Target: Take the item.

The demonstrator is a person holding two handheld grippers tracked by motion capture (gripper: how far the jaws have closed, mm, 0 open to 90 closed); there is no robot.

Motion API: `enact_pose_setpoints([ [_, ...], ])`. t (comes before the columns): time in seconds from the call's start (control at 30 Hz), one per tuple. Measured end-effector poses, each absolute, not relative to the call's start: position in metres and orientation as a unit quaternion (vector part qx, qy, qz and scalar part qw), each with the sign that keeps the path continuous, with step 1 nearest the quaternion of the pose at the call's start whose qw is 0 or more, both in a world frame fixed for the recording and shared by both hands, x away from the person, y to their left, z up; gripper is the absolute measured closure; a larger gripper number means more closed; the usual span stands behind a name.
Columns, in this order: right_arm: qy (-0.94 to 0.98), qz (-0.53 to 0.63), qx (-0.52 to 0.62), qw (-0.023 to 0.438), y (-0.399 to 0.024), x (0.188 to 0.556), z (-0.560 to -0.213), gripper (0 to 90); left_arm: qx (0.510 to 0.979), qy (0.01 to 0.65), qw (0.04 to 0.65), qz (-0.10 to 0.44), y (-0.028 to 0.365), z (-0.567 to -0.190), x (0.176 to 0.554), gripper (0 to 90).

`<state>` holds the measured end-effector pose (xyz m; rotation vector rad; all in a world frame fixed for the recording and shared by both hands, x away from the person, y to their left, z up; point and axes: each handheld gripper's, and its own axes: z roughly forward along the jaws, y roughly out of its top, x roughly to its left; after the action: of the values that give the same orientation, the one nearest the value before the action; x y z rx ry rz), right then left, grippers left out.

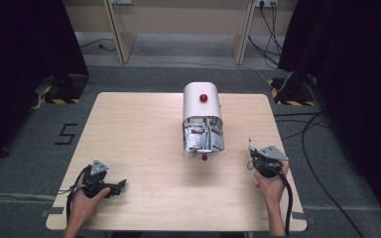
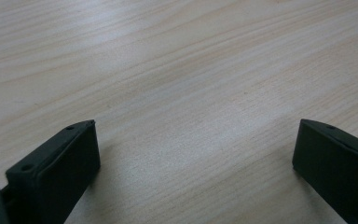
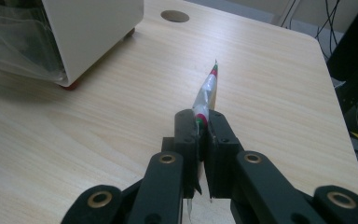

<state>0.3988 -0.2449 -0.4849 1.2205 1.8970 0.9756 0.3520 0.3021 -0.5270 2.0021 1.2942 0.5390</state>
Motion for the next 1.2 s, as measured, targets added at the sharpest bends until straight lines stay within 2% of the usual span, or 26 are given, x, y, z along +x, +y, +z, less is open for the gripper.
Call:
enact_pose_setpoints([
  [0.7, 0.733, 0.354, 0.473, 0.337, -0.245, 0.402, -0.496, 82.4, 0.771, 0.496, 0.342, 0.207, 0.302, -0.527, 0.352, 0.0],
  [1.2, 0.738, 0.373, 0.474, 0.302, -0.241, 0.405, -0.498, 67.1, 0.772, 0.496, 0.341, 0.207, 0.302, -0.527, 0.351, 0.0],
])
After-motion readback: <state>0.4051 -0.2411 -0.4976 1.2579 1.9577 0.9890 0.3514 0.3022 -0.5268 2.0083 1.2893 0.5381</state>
